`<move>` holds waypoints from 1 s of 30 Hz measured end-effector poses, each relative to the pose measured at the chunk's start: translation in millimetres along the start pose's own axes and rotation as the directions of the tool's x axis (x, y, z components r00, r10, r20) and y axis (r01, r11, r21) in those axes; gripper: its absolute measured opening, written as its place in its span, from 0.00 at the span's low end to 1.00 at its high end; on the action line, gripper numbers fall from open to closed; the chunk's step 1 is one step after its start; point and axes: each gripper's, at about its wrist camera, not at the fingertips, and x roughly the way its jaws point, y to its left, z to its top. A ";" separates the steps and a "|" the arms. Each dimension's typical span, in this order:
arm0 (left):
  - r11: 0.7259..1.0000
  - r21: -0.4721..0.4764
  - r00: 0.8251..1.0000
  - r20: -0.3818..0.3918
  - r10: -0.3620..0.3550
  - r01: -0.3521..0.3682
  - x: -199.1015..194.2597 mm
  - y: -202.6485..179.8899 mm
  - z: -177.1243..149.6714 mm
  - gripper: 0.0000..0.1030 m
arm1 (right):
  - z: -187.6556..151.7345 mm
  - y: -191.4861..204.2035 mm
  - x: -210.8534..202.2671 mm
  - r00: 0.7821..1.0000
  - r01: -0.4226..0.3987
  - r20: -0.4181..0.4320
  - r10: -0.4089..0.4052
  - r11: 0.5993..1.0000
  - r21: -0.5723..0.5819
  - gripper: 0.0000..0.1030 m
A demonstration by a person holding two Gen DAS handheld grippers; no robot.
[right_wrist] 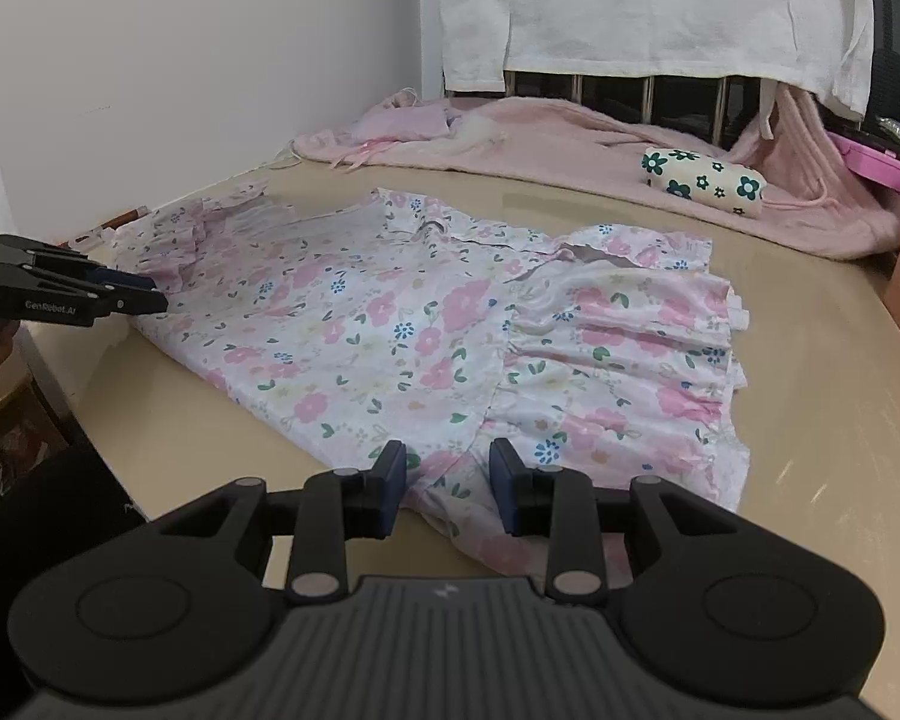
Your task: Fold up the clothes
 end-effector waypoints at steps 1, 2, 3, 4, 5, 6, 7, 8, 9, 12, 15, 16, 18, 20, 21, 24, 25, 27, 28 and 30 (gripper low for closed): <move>1.000 0.002 1.000 -0.006 -0.001 0.001 0.4 0.1 1.0 0.27 | 0.3 1.0 0.1 1.000 0.005 -0.001 -0.005 1.000 -0.001 0.31; 1.000 0.003 1.000 -0.012 -0.002 0.002 0.7 0.1 2.1 0.27 | 0.5 2.0 0.2 1.000 0.010 -0.002 -0.011 1.000 -0.002 0.30; 1.000 0.005 1.000 -0.018 0.000 0.000 0.1 -0.4 2.6 0.28 | 0.8 3.1 0.3 1.000 0.016 -0.003 -0.016 1.000 -0.003 0.30; 1.000 0.008 1.000 -0.024 0.002 -0.002 -1.0 -0.9 3.0 0.28 | 1.3 4.4 -0.8 1.000 0.026 -0.003 -0.026 1.000 0.006 0.31; 1.000 0.011 1.000 -0.030 0.004 -0.003 -2.1 -1.5 3.4 0.28 | 2.0 5.8 -2.4 0.999 0.039 -0.002 -0.039 0.999 0.019 0.30; 1.000 0.024 0.999 -0.037 -0.005 0.006 -5.4 -0.5 5.3 0.27 | 3.1 7.2 -8.4 0.998 0.050 0.027 -0.051 0.997 0.051 0.30; 0.998 0.058 1.000 -0.027 -0.010 0.011 -8.9 4.2 10.6 0.29 | 4.4 9.5 -13.8 0.998 0.054 0.041 -0.058 0.995 0.079 0.30; 0.995 0.096 1.000 -0.010 -0.012 0.013 -12.2 9.9 16.8 0.29 | 5.7 12.3 -18.3 0.997 0.056 0.044 -0.061 0.993 0.101 0.30; 0.991 0.135 1.000 0.006 -0.015 0.014 -15.6 15.7 23.1 0.29 | 7.0 15.0 -22.7 0.997 0.058 0.048 -0.064 0.991 0.124 0.30; 0.969 0.248 0.999 0.031 -0.029 0.020 -17.8 31.9 41.3 0.29 | 9.7 22.1 -29.8 0.995 0.076 0.048 -0.086 0.981 0.181 0.30; 0.957 0.278 0.996 -0.038 -0.079 0.087 5.9 37.1 42.8 0.29 | 8.1 25.4 -16.8 0.989 0.142 0.019 -0.149 0.969 0.200 0.30; 0.955 0.275 0.993 -0.066 -0.095 0.110 13.5 37.3 41.2 0.27 | 7.6 26.4 -12.4 0.986 0.164 0.009 -0.169 0.965 0.206 0.29; 0.950 0.282 0.989 -0.103 -0.109 0.135 23.6 34.5 34.8 0.27 | 6.5 28.6 -3.7 0.978 0.207 -0.011 -0.210 0.954 0.218 0.29; 0.950 0.297 0.995 -0.055 -0.084 0.096 18.4 27.9 21.8 0.26 | 5.5 30.8 5.1 0.968 0.250 -0.032 -0.250 0.941 0.228 0.31; 0.956 0.282 0.997 -0.041 -0.071 0.080 16.1 26.2 17.7 0.26 | 4.9 31.8 9.4 0.962 0.272 -0.043 -0.269 0.934 0.233 0.32; 0.988 0.144 0.996 -0.070 -0.051 0.061 9.3 21.7 12.8 0.26 | 13.0 22.1 19.8 0.963 0.269 -0.068 -0.260 0.942 0.201 0.33; 0.993 0.102 0.994 -0.098 -0.055 0.065 6.3 18.9 13.3 0.26 | 17.1 17.1 23.7 0.965 0.263 -0.078 -0.252 0.945 0.193 0.33; 0.996 0.035 0.985 -0.154 -0.071 0.077 -0.2 10.9 14.8 0.27 | 33.0 0.4 40.7 0.963 0.265 -0.105 -0.249 0.948 0.178 0.33; 0.996 0.031 0.982 -0.173 -0.074 0.081 -2.3 3.5 15.6 0.30 | 41.6 -8.6 50.1 0.961 0.267 -0.120 -0.249 0.948 0.171 0.33; 0.996 0.037 0.975 -0.208 -0.077 0.087 -5.9 -13.1 17.7 0.33 | 62.2 -25.3 74.9 0.959 0.267 -0.136 -0.247 0.951 0.156 0.34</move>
